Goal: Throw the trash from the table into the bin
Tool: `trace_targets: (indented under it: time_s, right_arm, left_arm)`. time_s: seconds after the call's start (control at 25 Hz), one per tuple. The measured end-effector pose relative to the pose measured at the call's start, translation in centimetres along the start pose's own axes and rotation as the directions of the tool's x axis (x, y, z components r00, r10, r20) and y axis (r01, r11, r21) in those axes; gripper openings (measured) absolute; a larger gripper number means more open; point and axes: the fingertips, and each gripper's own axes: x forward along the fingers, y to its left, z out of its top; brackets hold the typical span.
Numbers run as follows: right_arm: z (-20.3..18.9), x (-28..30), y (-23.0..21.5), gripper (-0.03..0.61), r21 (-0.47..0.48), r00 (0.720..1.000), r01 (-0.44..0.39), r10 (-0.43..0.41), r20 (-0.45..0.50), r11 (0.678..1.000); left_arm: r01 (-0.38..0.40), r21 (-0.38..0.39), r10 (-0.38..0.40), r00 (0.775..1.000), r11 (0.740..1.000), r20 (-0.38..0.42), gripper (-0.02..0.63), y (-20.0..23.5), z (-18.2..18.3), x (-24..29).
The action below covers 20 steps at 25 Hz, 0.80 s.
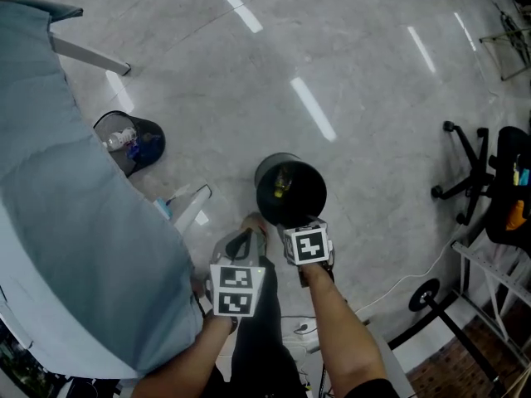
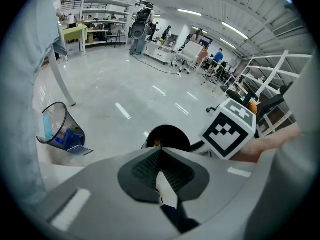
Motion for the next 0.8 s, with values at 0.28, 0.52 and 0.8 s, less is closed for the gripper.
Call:
trace_targets:
  time_s: [0.28, 0.52, 0.8]
  right_arm:
    - [1.1, -5.5, 1.6, 0.298, 0.031, 0.993, -0.002, -0.002, 0.115, 1.0]
    - [1.5, -10.1, 2.2, 0.274, 0.035, 0.985, 0.011, -0.017, 0.169, 0.999]
    - [1.4, -16.6, 3.2, 0.196, 0.05, 0.965, 0.021, -0.033, 0.261, 0.999]
  left_arm:
    - [-0.019, 0.0, 0.019, 0.999, 1.0, 0.03, 0.008, -0.9, 2.4, -2.8]
    - [-0.019, 0.002, 0.018, 0.999, 1.0, 0.051, 0.008, -2.2, 3.8, -5.1]
    - [-0.041, 0.025, 0.039, 0.997, 0.999, 0.072, 0.008, -3.2, 5.7, -9.4]
